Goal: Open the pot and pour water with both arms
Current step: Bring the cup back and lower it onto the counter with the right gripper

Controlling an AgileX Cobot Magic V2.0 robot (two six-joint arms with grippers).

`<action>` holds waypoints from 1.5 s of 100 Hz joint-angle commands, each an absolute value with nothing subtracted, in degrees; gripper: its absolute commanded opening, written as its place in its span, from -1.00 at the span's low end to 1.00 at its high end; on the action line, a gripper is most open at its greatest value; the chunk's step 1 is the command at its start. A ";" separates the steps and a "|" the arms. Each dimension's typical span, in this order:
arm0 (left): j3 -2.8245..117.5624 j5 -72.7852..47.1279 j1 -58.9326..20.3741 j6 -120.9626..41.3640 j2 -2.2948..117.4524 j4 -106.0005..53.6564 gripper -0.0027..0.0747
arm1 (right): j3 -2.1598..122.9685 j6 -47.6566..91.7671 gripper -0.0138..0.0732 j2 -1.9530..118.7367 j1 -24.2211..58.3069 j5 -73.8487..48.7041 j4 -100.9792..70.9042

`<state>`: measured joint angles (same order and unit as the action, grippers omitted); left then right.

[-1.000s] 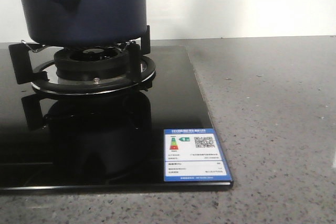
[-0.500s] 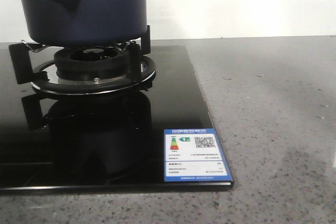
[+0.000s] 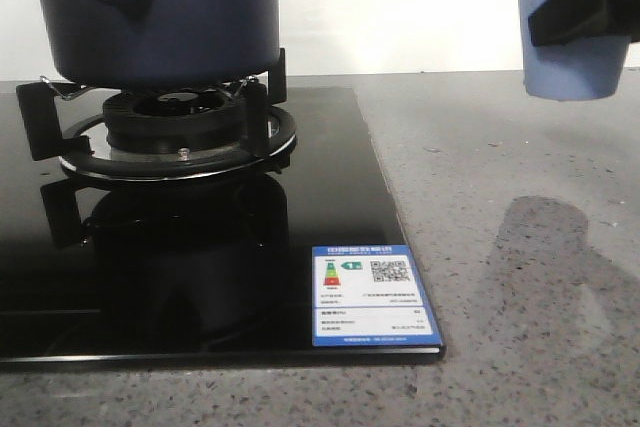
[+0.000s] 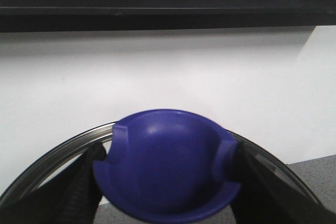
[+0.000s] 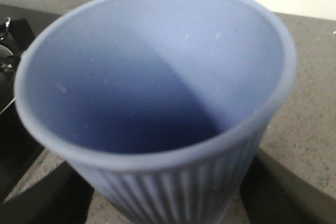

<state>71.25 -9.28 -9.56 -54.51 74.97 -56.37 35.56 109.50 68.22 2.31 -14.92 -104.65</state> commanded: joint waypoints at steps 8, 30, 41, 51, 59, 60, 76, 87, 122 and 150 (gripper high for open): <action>73.64 -5.80 -9.51 -54.04 72.67 -57.71 0.15 | 35.34 111.50 0.03 68.77 -2.26 -24.43 -106.48; 73.64 -5.80 -9.51 -54.04 72.67 -57.71 0.15 | 35.34 115.38 0.03 72.66 -3.86 -27.46 -106.48; 73.64 -5.80 -9.51 -54.04 72.67 -57.71 0.15 | 35.34 115.52 0.03 75.28 -3.86 -27.81 -106.48; 73.64 -5.80 -9.51 -54.04 72.67 -57.71 0.15 | 35.34 115.52 0.03 76.68 -3.86 -29.65 -106.48; 73.64 -5.80 -9.51 -54.04 72.67 -57.71 0.15 | 35.34 115.52 0.03 77.23 -3.86 -29.39 -106.48; 73.64 -5.80 -9.51 -54.04 72.67 -57.71 0.15 | 35.34 115.52 0.03 77.20 -3.86 -29.16 -106.48; 73.64 -5.69 -9.51 -54.04 72.67 -57.71 0.15 | 35.34 115.61 0.11 77.20 -3.86 -28.22 -106.48; 73.64 -5.69 -9.51 -54.04 72.67 -57.71 0.15 | 35.34 115.61 0.39 77.20 -3.86 -28.41 -106.48; 73.64 -5.58 -9.51 -54.04 72.67 -57.71 0.15 | 35.34 115.49 0.66 75.07 -3.86 -28.31 -106.48; 73.64 -5.31 -9.51 -54.04 72.67 -57.71 0.15 | 35.22 109.90 0.66 70.68 -3.86 -27.08 -105.23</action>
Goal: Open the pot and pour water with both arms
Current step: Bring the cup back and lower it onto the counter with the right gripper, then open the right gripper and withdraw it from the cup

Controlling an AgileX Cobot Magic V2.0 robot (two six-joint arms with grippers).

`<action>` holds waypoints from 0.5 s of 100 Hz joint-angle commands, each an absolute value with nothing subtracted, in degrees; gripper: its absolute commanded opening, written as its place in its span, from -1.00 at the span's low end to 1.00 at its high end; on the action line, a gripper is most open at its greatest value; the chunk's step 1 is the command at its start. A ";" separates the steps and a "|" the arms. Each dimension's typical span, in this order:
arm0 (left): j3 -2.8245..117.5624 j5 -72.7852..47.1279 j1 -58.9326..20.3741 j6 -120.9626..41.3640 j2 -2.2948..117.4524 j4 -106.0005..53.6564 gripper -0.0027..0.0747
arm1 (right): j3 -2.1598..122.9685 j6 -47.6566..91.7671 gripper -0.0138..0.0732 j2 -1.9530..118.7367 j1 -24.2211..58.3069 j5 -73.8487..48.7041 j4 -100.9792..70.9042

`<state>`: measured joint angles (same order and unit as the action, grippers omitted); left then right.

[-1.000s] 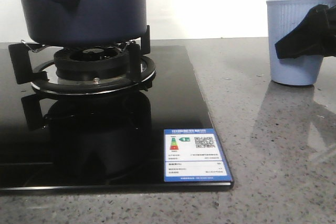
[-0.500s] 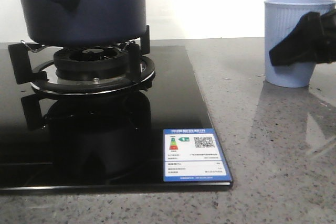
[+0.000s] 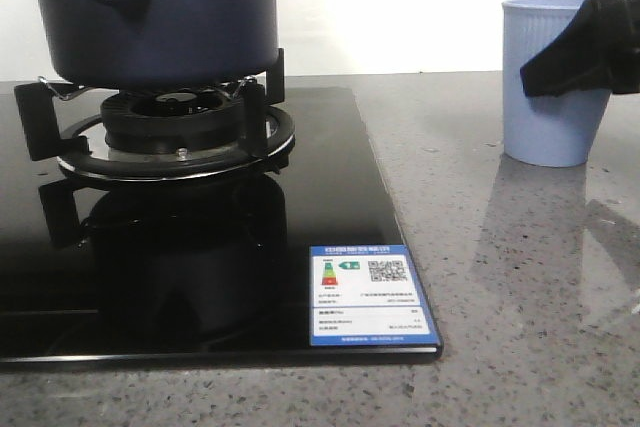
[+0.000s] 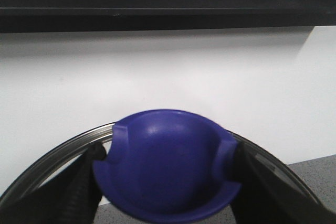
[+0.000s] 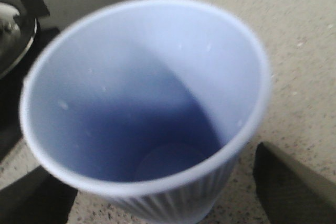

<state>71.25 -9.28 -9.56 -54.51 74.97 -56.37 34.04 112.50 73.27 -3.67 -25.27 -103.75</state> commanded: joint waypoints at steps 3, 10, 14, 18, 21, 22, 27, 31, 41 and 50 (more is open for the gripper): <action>73.64 -5.31 -9.51 -54.04 72.67 -57.71 0.15 | 35.11 108.62 0.66 70.37 -3.86 -27.08 -104.31; 73.64 -5.31 -9.51 -54.04 72.67 -57.71 0.15 | 35.11 104.05 0.66 69.96 -3.86 -27.18 -99.76; 73.64 -5.31 -9.51 -54.04 72.67 -57.71 0.15 | 35.11 101.12 0.66 69.85 -3.86 -27.34 -96.64; 73.64 -5.20 -9.51 -54.04 72.67 -57.71 0.15 | 35.11 98.52 0.66 69.52 -3.86 -27.93 -93.52; 73.64 -5.22 -9.51 -54.04 72.67 -57.71 0.15 | 35.11 96.54 0.66 69.53 -3.86 -29.15 -92.04; 73.64 -5.22 -9.51 -54.04 72.67 -57.71 0.15 | 35.11 96.22 0.66 69.53 -3.86 -29.42 -91.39; 73.64 -5.09 -9.51 -54.04 72.67 -57.71 0.15 | 35.11 94.17 0.66 69.28 -3.86 -31.28 -89.68; 73.64 -5.09 -9.51 -54.04 72.67 -57.71 0.15 | 35.11 91.99 0.66 69.28 -3.86 -32.35 -88.14; 73.64 -4.99 -9.51 -54.04 72.67 -57.71 0.15 | 35.11 87.37 0.66 68.43 -3.86 -33.93 -83.64; 73.64 -4.89 -9.51 -54.04 72.67 -57.71 0.15 | 35.11 83.28 0.66 67.11 -3.86 -34.49 -78.63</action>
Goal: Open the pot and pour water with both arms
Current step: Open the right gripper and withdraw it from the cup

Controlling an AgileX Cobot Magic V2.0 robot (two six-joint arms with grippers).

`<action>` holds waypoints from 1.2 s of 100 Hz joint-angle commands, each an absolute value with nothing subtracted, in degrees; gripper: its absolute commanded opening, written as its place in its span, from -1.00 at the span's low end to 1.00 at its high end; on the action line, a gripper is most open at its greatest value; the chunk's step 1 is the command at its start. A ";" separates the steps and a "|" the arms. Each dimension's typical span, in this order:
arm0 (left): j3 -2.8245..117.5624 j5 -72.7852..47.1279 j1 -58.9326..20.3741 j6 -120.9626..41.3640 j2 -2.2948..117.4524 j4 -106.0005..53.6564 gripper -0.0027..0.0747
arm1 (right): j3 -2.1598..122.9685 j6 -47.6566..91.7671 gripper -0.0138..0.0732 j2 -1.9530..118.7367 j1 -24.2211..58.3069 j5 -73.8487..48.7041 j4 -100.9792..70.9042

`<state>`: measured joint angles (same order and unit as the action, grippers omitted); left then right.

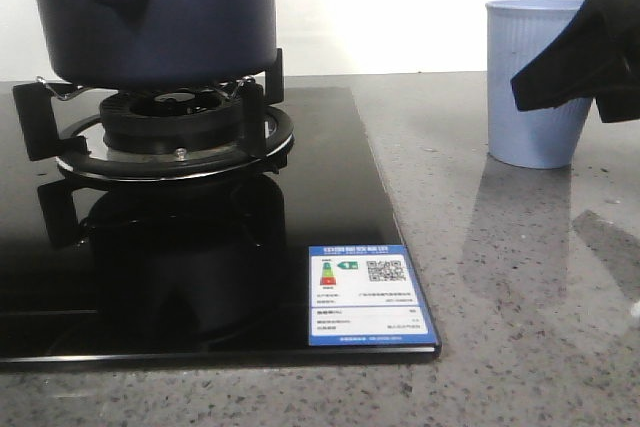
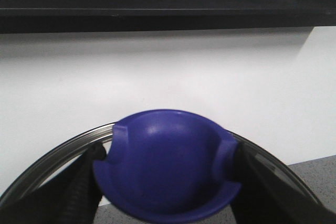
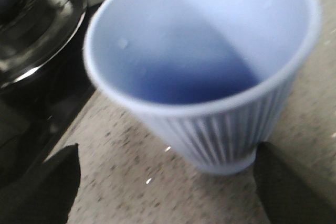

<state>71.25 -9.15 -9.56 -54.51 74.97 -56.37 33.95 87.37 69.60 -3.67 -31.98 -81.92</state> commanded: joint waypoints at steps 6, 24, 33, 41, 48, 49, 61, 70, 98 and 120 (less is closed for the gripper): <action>73.64 -4.76 -9.51 -54.04 72.67 -57.71 0.15 | 35.11 81.09 0.66 65.80 -3.90 -34.23 -75.74; 73.64 -3.82 -9.51 -54.04 72.67 -57.61 0.15 | 35.11 78.32 0.66 60.78 -5.13 -33.70 -70.41; 73.64 -3.82 -9.51 -54.04 72.67 -57.61 0.15 | 35.11 77.43 0.66 57.85 -6.56 -33.70 -69.77; 73.64 -3.82 -9.51 -54.04 72.67 -57.61 0.15 | 35.11 77.34 0.65 55.08 -8.16 -33.55 -69.77; 73.64 -3.82 -9.51 -54.04 72.67 -57.61 0.15 | 35.11 77.20 0.63 52.33 -9.96 -33.09 -69.77; 73.64 -3.82 -9.51 -54.04 72.67 -57.61 0.15 | 35.11 77.09 0.61 51.52 -10.32 -32.84 -69.77; 73.64 -3.82 -9.51 -54.04 72.67 -57.61 0.15 | 35.11 75.48 0.30 47.47 -12.22 -29.39 -70.78; 73.64 -3.82 -9.51 -54.04 72.67 -57.61 0.15 | 35.11 75.48 -0.15 44.81 -12.50 -24.99 -71.44; 73.64 -9.61 -9.51 -54.04 72.67 -59.60 0.15 | 35.11 75.48 -0.85 42.82 -12.50 -20.06 -72.72; 73.64 -17.93 -9.51 -54.04 72.94 -62.12 0.15 | 35.11 75.48 -0.85 42.82 -12.50 -20.06 -72.83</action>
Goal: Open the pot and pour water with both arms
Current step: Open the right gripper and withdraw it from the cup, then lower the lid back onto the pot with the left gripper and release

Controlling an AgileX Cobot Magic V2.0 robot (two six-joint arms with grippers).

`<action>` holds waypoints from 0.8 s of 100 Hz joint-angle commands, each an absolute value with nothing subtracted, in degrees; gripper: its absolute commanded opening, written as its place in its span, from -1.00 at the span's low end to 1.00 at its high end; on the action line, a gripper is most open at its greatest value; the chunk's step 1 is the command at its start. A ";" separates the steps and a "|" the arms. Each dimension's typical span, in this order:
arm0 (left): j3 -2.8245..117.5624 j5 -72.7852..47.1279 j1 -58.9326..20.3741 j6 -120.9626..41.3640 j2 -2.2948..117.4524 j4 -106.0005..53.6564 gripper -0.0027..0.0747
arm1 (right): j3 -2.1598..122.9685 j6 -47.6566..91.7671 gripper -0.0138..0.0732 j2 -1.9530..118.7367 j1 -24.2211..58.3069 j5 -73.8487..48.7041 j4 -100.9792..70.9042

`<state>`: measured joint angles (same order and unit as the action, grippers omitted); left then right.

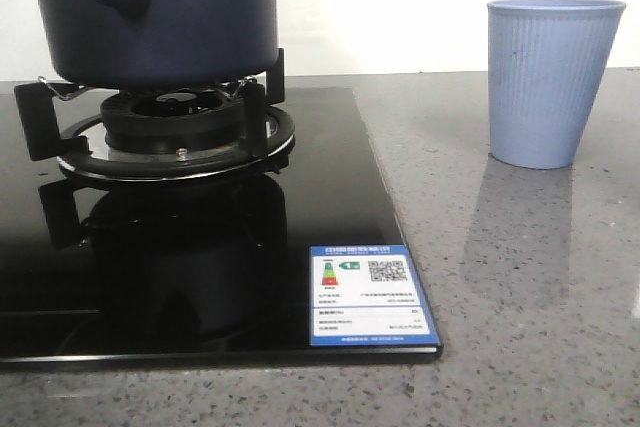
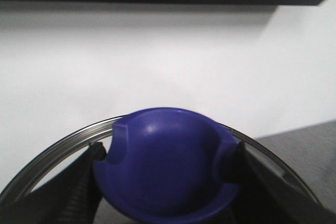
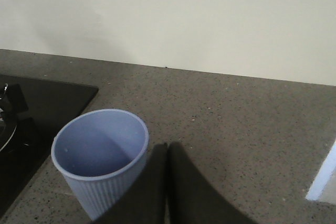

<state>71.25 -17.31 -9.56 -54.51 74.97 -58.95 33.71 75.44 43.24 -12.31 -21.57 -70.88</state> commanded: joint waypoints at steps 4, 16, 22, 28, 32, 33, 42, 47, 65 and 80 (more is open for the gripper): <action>73.64 -19.35 -9.51 -54.04 73.16 -62.25 0.15 | 35.11 75.48 -0.85 42.82 -12.50 -20.06 -72.83; 73.64 -23.07 -9.51 -54.31 73.63 -62.25 0.15 | 35.11 75.48 -0.85 42.82 -12.50 -20.06 -72.83; 73.64 -24.66 -9.51 -55.66 73.94 -62.25 0.15 | 35.11 75.48 -0.85 42.82 -12.50 -20.31 -72.83; 73.64 -25.97 -9.51 -56.65 74.28 -62.40 0.15 | 35.11 75.48 -0.85 42.82 -12.50 -20.73 -72.83; 73.64 -26.86 -9.51 -57.46 74.67 -62.55 0.15 | 35.11 75.48 -0.85 42.82 -12.50 -21.16 -72.83; 73.64 -26.99 -9.65 -57.67 74.66 -62.70 0.15 | 35.11 75.48 -0.85 42.82 -12.50 -21.30 -72.83; 73.64 -27.26 -10.47 -60.04 75.28 -62.83 0.15 | 35.11 75.48 -0.85 42.82 -12.50 -21.56 -72.83; 73.64 -27.34 -11.30 -61.24 75.73 -62.83 0.15 | 35.11 75.48 -0.85 42.82 -12.50 -21.56 -72.83; 73.64 -26.95 -13.62 -63.04 77.86 -62.83 0.15 | 35.11 75.48 -0.85 42.82 -12.50 -21.64 -72.83; 73.64 -26.95 -14.43 -63.04 79.38 -62.73 0.15 | 35.11 75.48 -0.85 42.82 -12.50 -21.69 -72.83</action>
